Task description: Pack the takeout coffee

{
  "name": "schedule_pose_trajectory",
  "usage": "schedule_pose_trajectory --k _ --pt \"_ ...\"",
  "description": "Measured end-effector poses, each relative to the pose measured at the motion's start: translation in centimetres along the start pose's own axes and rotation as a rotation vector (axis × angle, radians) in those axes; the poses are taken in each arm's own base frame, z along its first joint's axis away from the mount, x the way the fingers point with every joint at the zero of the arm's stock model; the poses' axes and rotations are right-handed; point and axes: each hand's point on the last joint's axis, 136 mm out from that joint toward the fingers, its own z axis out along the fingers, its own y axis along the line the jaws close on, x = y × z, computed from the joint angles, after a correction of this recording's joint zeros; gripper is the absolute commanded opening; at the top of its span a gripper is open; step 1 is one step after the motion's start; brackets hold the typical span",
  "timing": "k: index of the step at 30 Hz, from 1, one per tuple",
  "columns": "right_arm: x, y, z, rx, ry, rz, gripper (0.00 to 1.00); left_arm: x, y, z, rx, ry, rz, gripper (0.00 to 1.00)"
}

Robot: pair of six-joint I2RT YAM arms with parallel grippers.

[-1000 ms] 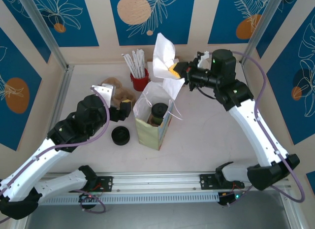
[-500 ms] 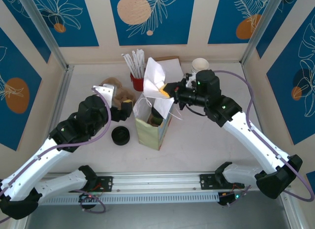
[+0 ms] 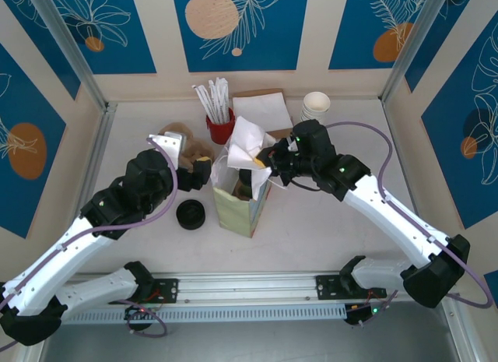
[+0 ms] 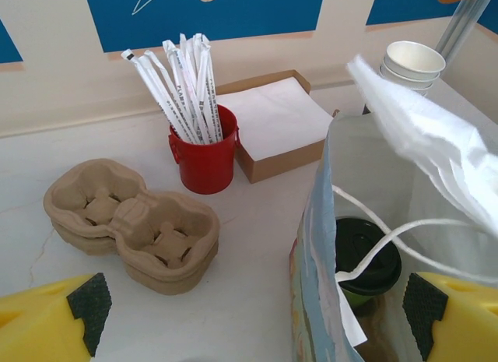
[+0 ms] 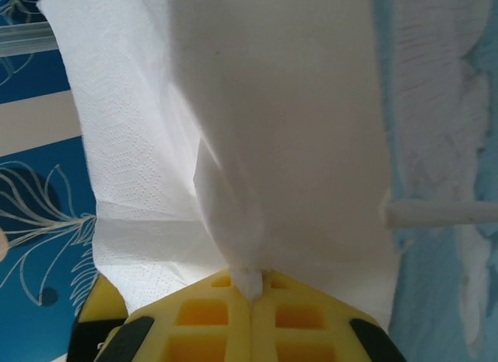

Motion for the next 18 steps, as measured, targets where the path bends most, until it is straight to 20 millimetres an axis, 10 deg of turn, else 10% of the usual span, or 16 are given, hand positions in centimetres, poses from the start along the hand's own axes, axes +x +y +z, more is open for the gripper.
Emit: schedule_pose_trajectory --k 8,18 --pt "-0.4 -0.6 0.0 0.037 -0.033 -0.047 0.33 0.0 0.0 0.0 0.000 0.001 -0.008 0.98" --pt "-0.6 1.9 -1.8 0.020 -0.105 -0.173 0.44 0.0 -0.1 0.0 0.007 0.002 -0.015 0.99"
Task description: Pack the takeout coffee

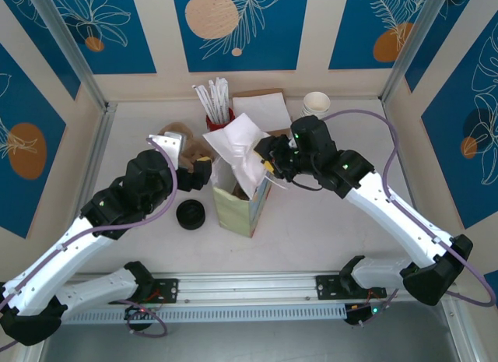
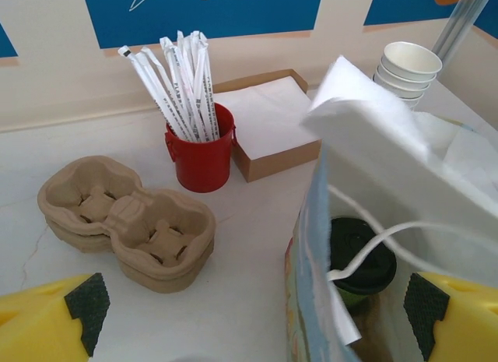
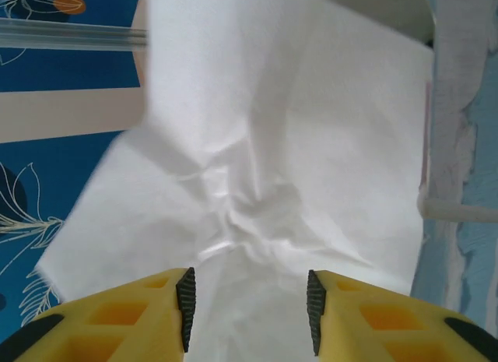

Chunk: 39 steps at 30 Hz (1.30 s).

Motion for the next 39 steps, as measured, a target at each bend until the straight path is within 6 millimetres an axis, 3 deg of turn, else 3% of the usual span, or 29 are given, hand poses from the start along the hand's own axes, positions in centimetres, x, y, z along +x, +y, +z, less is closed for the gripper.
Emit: schedule_pose_trajectory --k 8,11,14,17,21,28,39 --pt "-1.1 1.6 -1.4 0.009 -0.068 -0.141 0.37 0.1 0.0 0.1 -0.001 0.003 0.001 0.99" --pt "-1.5 3.4 -1.2 0.007 -0.073 -0.224 0.25 0.1 0.0 0.2 -0.002 0.006 0.003 0.99" --pt "-1.5 4.3 -0.6 0.005 -0.061 -0.306 0.26 0.1 0.0 0.2 -0.002 0.006 0.003 0.99" --pt "-0.9 4.0 0.4 0.023 -0.017 -0.371 0.37 0.1 0.0 0.2 -0.003 0.006 0.003 0.99" --pt "-0.5 3.5 1.6 0.074 0.028 -0.420 0.42 0.1 0.1 0.2 -0.007 0.004 0.002 0.99" --pt "-0.1 2.4 3.2 0.125 0.061 -0.481 0.34 -0.2 0.4 -0.3 -0.013 -0.012 -0.003 0.99" --pt "0.4 -0.4 8.4 0.235 0.145 -0.543 0.30 -0.1 0.9 -0.8 -0.025 -0.023 -0.006 0.99"
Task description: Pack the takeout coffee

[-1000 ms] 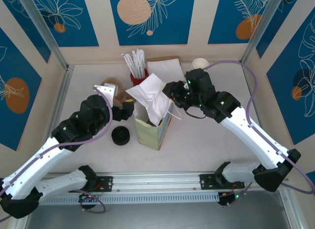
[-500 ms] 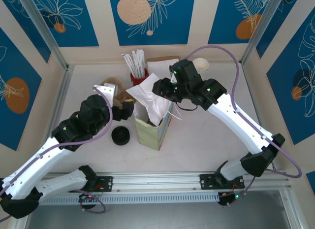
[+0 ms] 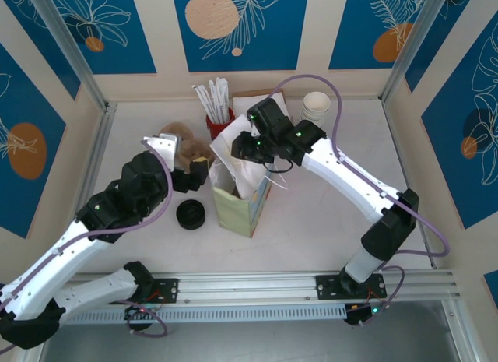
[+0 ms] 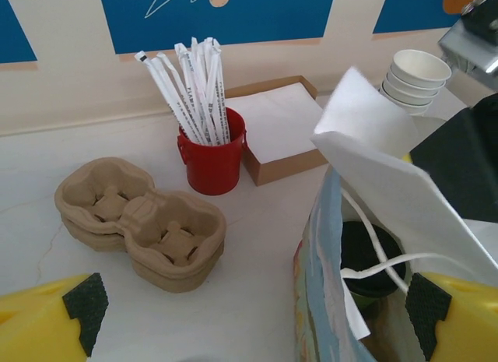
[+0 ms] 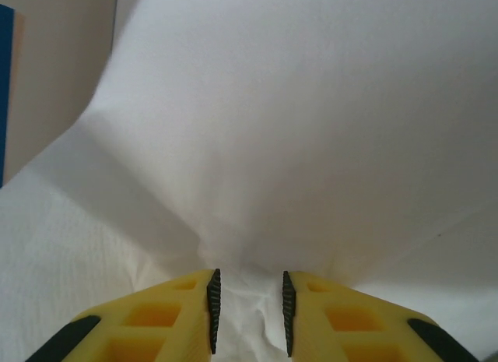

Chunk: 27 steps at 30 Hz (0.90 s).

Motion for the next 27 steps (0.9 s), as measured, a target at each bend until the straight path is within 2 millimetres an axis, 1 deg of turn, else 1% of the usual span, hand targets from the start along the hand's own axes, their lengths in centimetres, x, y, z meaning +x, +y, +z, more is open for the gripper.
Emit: schedule_pose_trajectory --k 11,15,18,21,24,27 --pt "1.5 -2.7 1.8 0.123 0.068 -0.020 0.27 0.4 0.6 -0.5 -0.017 0.001 0.003 0.99" --pt "1.8 -3.3 1.8 0.154 0.078 -0.024 0.27 0.5 0.7 -0.6 -0.017 0.003 0.004 0.99" --pt "1.6 -3.0 1.2 0.159 0.071 -0.035 0.27 0.5 0.7 -0.6 -0.018 0.005 0.005 0.99" --pt "1.1 -2.0 0.0 0.134 0.047 -0.048 0.28 0.6 0.8 -0.6 -0.020 0.008 0.006 0.99" --pt "0.5 -0.7 -1.8 0.089 0.010 -0.064 0.29 0.6 1.0 -0.8 -0.025 0.004 0.005 0.99" --pt "-0.1 0.5 -4.4 0.033 -0.039 -0.085 0.32 0.7 1.0 -0.9 -0.026 0.005 0.006 0.99"
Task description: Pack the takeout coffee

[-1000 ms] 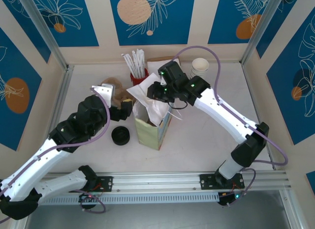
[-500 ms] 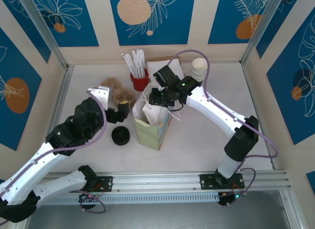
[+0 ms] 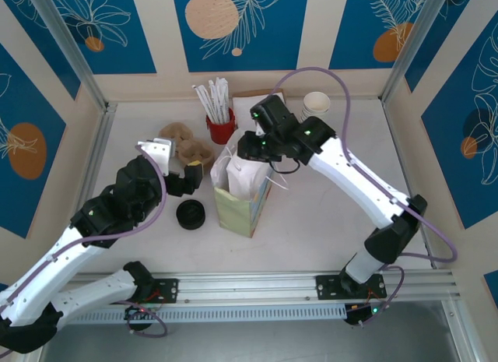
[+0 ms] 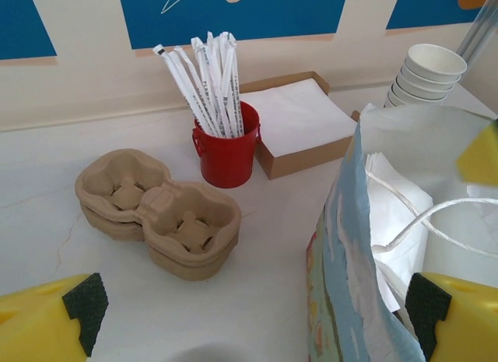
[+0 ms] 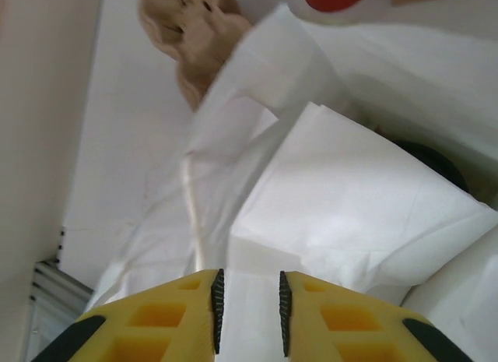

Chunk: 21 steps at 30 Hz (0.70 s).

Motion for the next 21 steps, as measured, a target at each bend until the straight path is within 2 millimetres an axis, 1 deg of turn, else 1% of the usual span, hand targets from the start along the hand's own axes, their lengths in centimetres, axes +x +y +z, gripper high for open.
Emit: schedule_pose_trajectory --k 4,6,8,9,11,12,14,16,17,19,20,21 --pt "-1.1 1.2 -4.1 -0.073 -0.090 -0.032 0.37 0.1 0.1 0.2 -0.009 0.005 0.003 1.00" --pt "-1.5 1.4 -6.1 -0.097 -0.134 -0.046 0.42 0.2 0.1 0.5 -0.020 0.011 0.005 0.99" --pt "-2.0 1.4 -8.0 -0.117 -0.180 -0.060 0.45 0.4 0.3 0.9 -0.038 0.020 0.010 0.99" --pt "-2.5 1.1 -9.1 -0.126 -0.215 -0.064 0.45 0.6 0.4 1.2 -0.052 0.027 0.014 0.99" --pt "-3.2 0.0 -10.7 -0.125 -0.275 -0.065 0.45 0.9 0.6 1.9 -0.082 0.042 0.021 1.00" --pt "-3.5 -0.9 -11.4 -0.115 -0.304 -0.064 0.47 1.1 0.9 2.3 -0.101 0.050 0.023 0.99" --pt "-3.7 -3.0 -12.3 -0.086 -0.349 -0.059 0.53 1.3 1.7 2.9 -0.138 0.063 0.023 0.99" --pt "-3.9 -5.9 -12.7 -0.034 -0.391 -0.045 0.59 1.0 3.2 3.3 -0.194 0.059 0.004 0.99" --pt "-3.9 -7.1 -12.6 -0.009 -0.403 -0.040 0.62 0.8 4.1 3.5 -0.222 0.049 -0.011 0.99" --pt "-3.7 -10.9 -12.1 0.071 -0.435 -0.006 0.68 0.5 6.2 3.8 -0.285 0.020 -0.049 1.00" --pt "-3.5 -12.6 -11.8 0.109 -0.444 0.005 0.71 0.6 7.1 3.9 -0.313 0.009 -0.064 0.99" --pt "-3.2 -14.8 -11.1 0.157 -0.453 0.024 0.74 1.0 8.3 4.0 -0.350 0.000 -0.078 1.00"
